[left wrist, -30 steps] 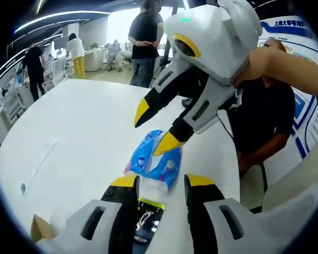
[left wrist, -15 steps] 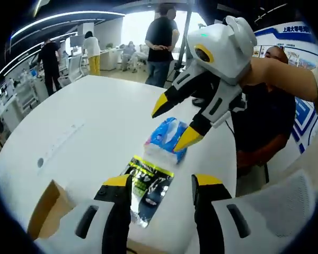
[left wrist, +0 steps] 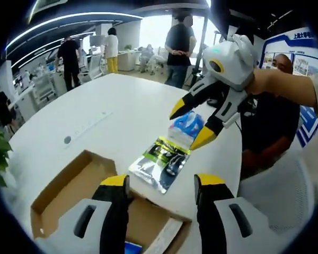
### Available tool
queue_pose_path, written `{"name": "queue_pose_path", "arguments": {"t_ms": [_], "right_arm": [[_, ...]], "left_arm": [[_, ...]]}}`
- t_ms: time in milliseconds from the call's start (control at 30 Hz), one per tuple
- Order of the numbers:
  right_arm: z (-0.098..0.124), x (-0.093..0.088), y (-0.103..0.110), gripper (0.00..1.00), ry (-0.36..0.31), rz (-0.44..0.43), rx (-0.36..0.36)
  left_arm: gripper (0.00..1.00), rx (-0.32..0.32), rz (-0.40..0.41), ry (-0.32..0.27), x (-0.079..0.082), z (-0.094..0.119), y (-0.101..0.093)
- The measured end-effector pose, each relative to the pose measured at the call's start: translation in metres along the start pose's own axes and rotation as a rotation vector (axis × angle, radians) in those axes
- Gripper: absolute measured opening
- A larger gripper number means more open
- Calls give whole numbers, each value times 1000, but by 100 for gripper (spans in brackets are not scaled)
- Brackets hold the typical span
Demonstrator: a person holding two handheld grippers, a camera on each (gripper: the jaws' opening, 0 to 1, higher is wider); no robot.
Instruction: Operate the shoe box by opening the lid, removing the specified soft item, and placing it in the target area until the item is outside and the box remains undamaged.
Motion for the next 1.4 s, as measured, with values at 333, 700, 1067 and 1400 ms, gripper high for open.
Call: {"name": "queue_pose_path", "arguments": {"t_ms": [333, 700, 1067, 1400], "right_arm": [[-30, 14, 21, 48, -21, -19, 49], [-61, 26, 41, 43, -52, -62, 109], [-99, 38, 60, 41, -41, -65, 172], [-132, 46, 70, 37, -18, -82, 193]], "left_arm": [[54, 82, 73, -19, -29, 36, 30], [55, 147, 114, 3, -68, 66, 57], [56, 244, 178, 33, -111, 99, 80], [56, 337, 225, 71, -153, 127, 98]]}}
Point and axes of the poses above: the point that each gripper's makers call its tool centre point, and the gripper's own axes: z roughly backward along the fingers, y roughly to its left, x roughly out of its top, the point moved 8 cm from there along z, roughly backward along the fingers, and after that the axes turned 12 degrees about x, right-handed, at the moved point
